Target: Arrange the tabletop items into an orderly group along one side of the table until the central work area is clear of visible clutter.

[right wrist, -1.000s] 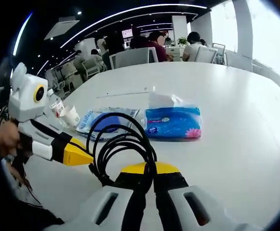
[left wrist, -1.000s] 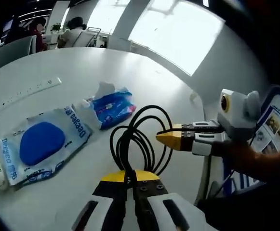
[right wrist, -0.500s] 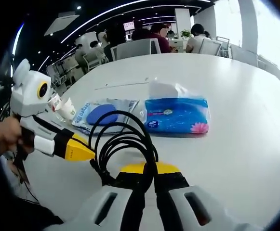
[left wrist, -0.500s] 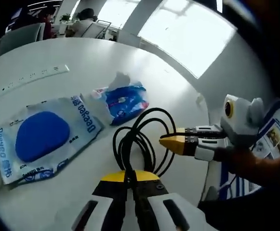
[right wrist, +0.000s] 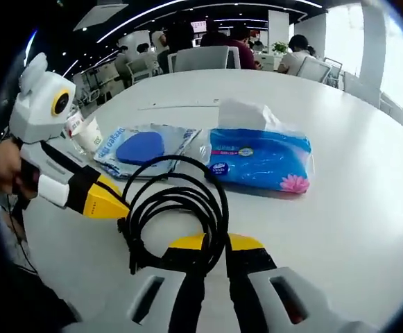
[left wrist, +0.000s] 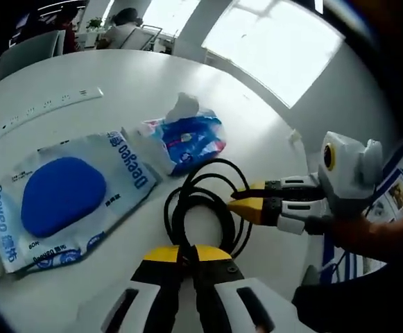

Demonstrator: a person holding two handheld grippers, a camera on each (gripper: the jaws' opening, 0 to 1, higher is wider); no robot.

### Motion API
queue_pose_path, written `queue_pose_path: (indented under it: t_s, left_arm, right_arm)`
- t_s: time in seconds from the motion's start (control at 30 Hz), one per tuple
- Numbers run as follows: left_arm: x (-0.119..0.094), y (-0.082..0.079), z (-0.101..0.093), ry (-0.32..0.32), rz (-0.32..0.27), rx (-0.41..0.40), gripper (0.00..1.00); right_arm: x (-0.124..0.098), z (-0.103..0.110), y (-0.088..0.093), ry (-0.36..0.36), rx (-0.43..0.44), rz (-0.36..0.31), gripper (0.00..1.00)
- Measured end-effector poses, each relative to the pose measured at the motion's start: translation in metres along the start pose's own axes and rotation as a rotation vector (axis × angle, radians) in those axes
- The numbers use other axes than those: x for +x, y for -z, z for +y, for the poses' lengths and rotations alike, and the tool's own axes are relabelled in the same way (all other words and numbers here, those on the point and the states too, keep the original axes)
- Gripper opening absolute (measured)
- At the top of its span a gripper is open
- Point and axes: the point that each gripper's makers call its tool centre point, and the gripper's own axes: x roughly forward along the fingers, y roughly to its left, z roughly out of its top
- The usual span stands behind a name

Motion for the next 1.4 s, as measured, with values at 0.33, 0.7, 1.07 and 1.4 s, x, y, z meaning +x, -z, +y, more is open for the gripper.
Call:
queue_pose_path:
  t_s: [0.33, 0.7, 1.07, 1.4]
  left_arm:
    - [0.002, -0.002, 0.003, -0.013, -0.012, 0.085, 0.06]
    - [-0.007, -0.003, -0.001, -0.015, -0.066, 0.086, 0.13]
    - [-0.033, -0.006, -0.016, -0.023, -0.156, 0.122, 0.29]
    - [-0.073, 0.005, -0.008, -0.071, -0.254, 0.126, 0.36]
  right_arm:
    - [0.002, -0.005, 0.002, 0.005, -0.012, 0.007, 0.15]
    - [-0.009, 0.001, 0.007, -0.026, -0.018, -0.012, 0.30]
    - [-0.034, 0.017, -0.015, -0.090, -0.031, -0.114, 0.47]
    - [-0.052, 0.034, -0.017, -0.143, -0.073, -0.169, 0.62]
